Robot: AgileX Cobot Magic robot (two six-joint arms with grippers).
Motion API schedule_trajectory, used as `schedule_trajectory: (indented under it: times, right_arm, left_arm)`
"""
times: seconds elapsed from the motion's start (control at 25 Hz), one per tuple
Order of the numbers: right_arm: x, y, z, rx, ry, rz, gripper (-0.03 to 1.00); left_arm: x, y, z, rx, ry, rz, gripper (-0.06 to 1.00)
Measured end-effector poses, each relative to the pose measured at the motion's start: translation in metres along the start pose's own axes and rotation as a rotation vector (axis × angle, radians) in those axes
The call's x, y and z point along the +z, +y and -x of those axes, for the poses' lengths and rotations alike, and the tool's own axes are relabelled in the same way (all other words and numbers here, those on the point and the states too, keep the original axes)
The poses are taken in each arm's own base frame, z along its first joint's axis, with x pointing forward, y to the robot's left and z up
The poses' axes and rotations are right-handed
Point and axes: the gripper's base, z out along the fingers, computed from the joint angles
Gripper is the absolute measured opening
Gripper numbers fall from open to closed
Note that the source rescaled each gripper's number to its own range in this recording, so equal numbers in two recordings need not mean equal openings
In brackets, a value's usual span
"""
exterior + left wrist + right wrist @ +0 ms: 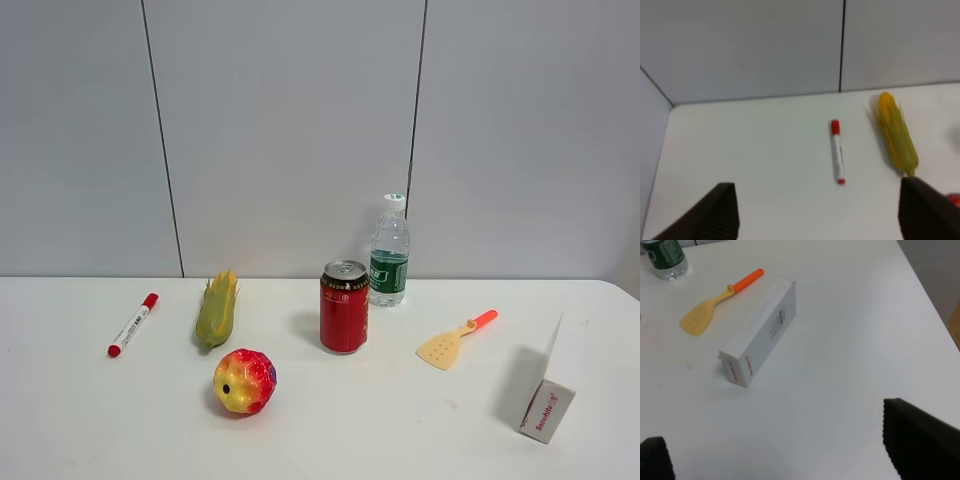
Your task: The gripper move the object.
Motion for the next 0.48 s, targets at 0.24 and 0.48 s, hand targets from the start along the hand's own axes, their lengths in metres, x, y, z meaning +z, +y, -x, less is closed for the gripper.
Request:
schedule_trajectory:
  times: [0.24,0.48]
  right_arm:
    - [0.0,0.0,0.0,0.0,0.0,0.0,1.0]
    - [0.0,0.0,0.0,0.0,0.0,0.0,1.0]
  left_arm:
    - [-0.046,0.002,-0.099,-0.036,-0.028,-0.01,0.61]
    - [-0.057,-0.003,-0.193,-0.065,-0.074,-0.067,0.66]
